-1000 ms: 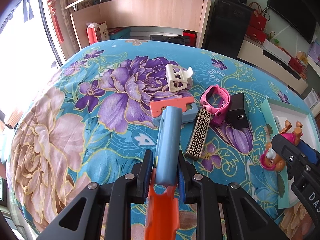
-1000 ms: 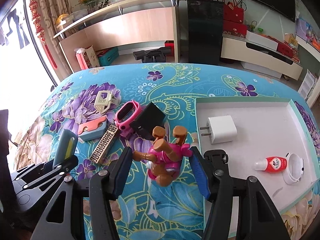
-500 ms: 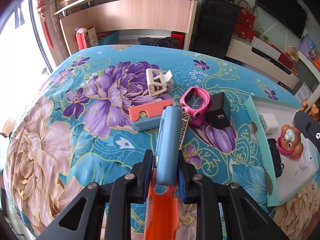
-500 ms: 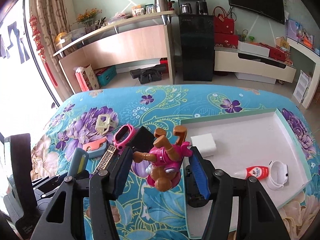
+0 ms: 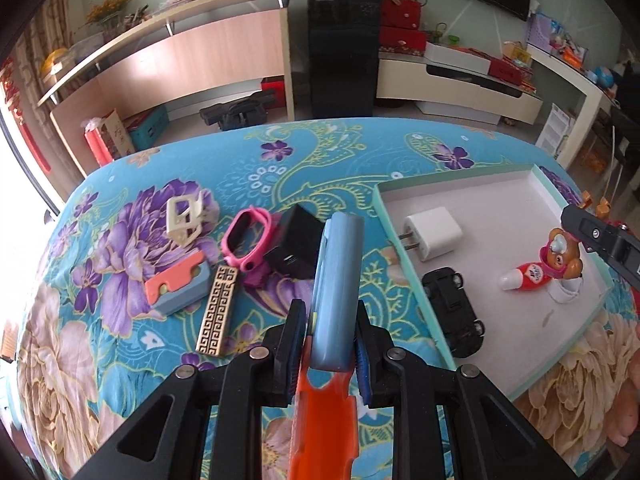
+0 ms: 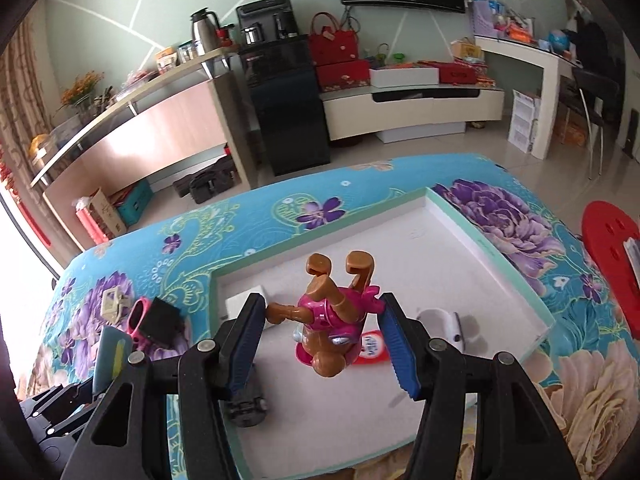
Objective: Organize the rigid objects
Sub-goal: 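Place the dog figure in the tray with the right tool while the left tool places the knife there, then open both tools and move them back toward the toy pile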
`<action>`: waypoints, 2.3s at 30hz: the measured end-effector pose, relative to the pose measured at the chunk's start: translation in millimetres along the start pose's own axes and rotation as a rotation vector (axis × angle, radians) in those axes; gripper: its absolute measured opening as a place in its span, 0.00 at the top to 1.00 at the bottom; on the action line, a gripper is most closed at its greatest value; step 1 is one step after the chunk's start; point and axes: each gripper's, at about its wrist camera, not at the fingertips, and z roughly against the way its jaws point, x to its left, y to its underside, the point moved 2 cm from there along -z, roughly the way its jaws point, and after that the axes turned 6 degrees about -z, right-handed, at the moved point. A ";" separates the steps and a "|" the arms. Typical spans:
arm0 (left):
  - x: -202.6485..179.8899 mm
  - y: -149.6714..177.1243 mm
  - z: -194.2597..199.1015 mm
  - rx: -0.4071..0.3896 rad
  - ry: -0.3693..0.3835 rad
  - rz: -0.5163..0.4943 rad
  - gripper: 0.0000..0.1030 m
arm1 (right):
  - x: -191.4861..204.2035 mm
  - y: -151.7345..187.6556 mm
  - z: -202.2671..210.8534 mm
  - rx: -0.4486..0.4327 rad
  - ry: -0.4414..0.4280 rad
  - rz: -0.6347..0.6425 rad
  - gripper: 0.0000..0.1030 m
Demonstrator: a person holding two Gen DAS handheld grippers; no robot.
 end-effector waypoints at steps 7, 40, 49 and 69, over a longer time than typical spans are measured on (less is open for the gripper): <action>-52.0 -33.6 -7.3 -0.030 0.047 -0.108 0.77 | -34.8 -8.8 -0.1 -0.027 0.104 -0.065 0.42; -99.8 -34.8 -43.6 0.004 0.067 -0.181 0.46 | -52.0 -6.0 -13.5 0.011 0.171 -0.067 0.30; -72.5 -36.0 -42.4 0.019 0.011 -0.103 0.24 | -55.9 -1.3 -23.9 0.068 0.192 -0.080 0.16; 15.2 -15.8 -56.4 0.107 -0.123 0.162 0.16 | -45.5 7.8 -38.7 0.129 0.194 -0.072 0.13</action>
